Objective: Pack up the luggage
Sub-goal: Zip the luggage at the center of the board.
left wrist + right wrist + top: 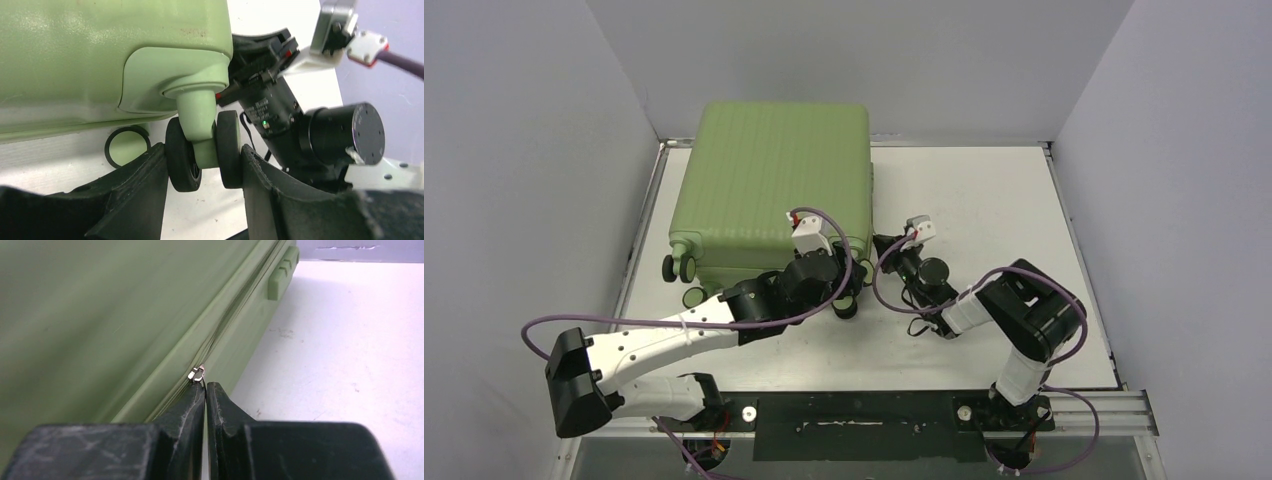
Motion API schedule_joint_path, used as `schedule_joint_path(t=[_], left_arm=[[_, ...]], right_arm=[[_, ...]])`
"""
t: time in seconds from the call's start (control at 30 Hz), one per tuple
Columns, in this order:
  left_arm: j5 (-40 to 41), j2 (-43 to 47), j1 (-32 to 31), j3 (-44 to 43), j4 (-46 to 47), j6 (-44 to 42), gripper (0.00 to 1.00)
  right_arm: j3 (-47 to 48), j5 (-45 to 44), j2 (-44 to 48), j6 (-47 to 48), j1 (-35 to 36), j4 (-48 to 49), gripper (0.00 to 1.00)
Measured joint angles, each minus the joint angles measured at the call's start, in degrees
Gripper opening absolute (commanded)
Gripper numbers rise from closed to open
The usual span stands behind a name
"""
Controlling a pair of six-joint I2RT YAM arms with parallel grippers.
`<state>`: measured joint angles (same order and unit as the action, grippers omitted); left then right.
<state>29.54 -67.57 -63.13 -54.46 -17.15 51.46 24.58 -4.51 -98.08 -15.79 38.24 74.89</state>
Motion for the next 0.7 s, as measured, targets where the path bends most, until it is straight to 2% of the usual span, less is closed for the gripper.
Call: schedule_joint_path(t=[0.4,0.7], left_arm=[[-0.11,5.20,-1.84,2.08,-4.87,0.83,0.00],[-0.35,11.67,-3.32,5.42,-9.29,4.52,0.00]], right_arm=[[11.10,3.98,-8.76,-2.16,-6.05,-1.29,0.00],[19.87,7.80,-13.81,-5.90,-10.78,-4.96,0.00]])
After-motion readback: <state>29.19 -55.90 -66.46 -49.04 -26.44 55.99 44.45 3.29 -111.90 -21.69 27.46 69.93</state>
